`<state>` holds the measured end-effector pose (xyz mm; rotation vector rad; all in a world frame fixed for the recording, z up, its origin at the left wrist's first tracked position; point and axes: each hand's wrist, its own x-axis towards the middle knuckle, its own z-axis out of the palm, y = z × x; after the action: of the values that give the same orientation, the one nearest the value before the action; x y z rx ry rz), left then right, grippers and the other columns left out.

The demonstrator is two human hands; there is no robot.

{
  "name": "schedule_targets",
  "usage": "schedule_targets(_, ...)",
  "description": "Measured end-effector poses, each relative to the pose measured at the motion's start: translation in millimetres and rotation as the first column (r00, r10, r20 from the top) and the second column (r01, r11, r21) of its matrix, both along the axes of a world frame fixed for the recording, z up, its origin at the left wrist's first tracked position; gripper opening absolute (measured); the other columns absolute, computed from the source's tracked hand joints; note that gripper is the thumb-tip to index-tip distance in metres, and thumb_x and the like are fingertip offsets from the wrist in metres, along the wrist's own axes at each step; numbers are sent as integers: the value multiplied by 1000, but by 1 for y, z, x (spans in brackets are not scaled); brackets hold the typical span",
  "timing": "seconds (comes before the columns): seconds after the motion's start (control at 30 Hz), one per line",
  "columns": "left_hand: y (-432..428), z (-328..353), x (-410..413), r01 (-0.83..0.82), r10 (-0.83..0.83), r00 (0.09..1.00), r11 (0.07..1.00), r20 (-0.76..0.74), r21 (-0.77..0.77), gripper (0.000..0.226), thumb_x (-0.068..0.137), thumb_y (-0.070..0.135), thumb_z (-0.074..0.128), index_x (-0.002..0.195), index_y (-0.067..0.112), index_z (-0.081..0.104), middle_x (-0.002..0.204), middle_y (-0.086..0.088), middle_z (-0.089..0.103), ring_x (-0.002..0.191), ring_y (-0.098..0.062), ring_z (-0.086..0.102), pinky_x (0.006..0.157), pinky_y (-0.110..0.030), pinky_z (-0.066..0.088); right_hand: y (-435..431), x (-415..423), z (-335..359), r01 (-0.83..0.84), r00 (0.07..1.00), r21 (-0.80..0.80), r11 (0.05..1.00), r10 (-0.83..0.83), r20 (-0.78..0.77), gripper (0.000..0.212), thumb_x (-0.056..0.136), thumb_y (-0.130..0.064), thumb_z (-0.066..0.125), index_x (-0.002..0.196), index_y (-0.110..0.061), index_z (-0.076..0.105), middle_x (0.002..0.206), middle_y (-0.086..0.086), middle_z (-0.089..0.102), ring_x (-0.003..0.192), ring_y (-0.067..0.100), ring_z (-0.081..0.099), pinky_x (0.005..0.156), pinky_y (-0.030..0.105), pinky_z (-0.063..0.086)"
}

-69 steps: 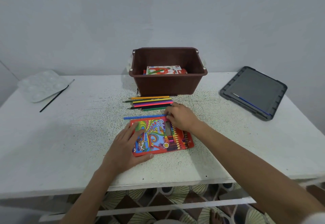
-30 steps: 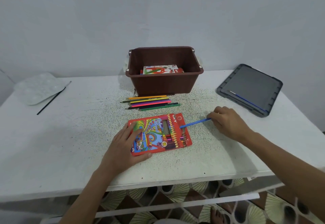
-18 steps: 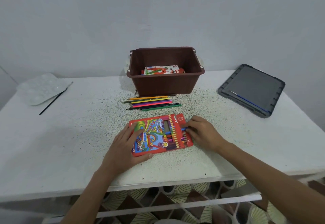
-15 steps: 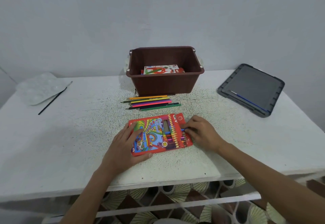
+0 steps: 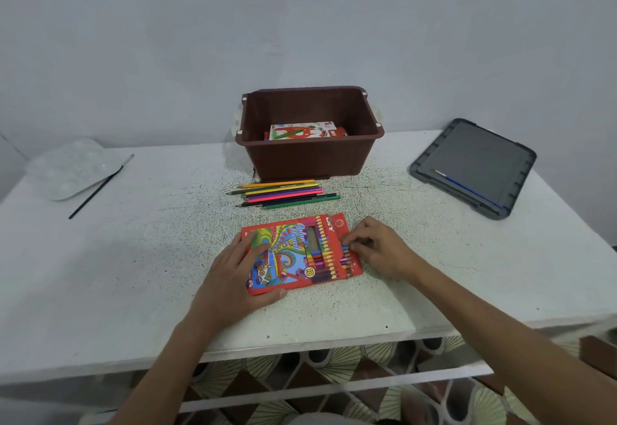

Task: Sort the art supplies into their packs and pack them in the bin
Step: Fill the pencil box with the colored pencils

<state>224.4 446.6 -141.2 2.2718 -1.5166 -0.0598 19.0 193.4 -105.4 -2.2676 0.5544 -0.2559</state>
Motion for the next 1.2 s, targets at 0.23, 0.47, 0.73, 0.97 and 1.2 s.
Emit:
schedule_targets(0.23, 0, -1, 1, 3, -3, 1000, 1000, 8, -5, 97, 69, 89, 51, 144, 28, 41, 160, 2, 25, 147, -23, 21, 112, -51, 35, -3, -3, -3, 44, 999, 62, 997, -45, 23, 18, 92, -8, 64, 99, -22, 71, 106, 1, 58, 96, 19, 59, 81, 32, 53)
schedule_targets(0.47, -1, 7, -1, 7, -9, 998, 999, -61, -37, 95, 70, 88, 48, 142, 26, 43, 160, 0, 23, 146, -22, 25, 112, -49, 34, 4, -3, -13, 116, 987, 118, 986, -129, 101, 17, 92, -3, 59, 96, -14, 72, 103, -2, 58, 94, 12, 58, 73, 14, 45)
schedule_targets(0.73, -32, 30, 26, -233, 182, 961, 940, -210, -248, 40, 92, 38, 62, 122, 11, 63, 120, -6, 67, 104, -14, 63, 75, -26, 52, 9, -2, -24, 136, 979, 45, 990, -141, 146, 21, 92, -8, 61, 90, -24, 73, 100, -7, 57, 98, 12, 56, 79, 29, 51)
schedule_targets(0.97, -86, 47, 46, -185, 192, 980, 975, 50, -126, 27, 97, 20, 53, 119, 15, 68, 112, -5, 68, 95, -23, 65, 78, -36, 53, 14, -2, -24, 173, 972, 1, 985, -171, 160, 22, 94, -9, 58, 97, -25, 73, 100, -14, 57, 99, 2, 51, 76, 21, 43)
schedule_targets(1.2, -98, 36, 47, -63, 59, 963, 998, 264, 6, 27, 96, 18, 56, 121, 12, 67, 108, -9, 64, 89, -28, 65, 73, -40, 53, 16, 0, -23, 199, 966, -31, 979, -191, 173, 23, 93, -9, 56, 99, -23, 73, 98, -17, 56, 99, 0, 49, 77, 22, 42)
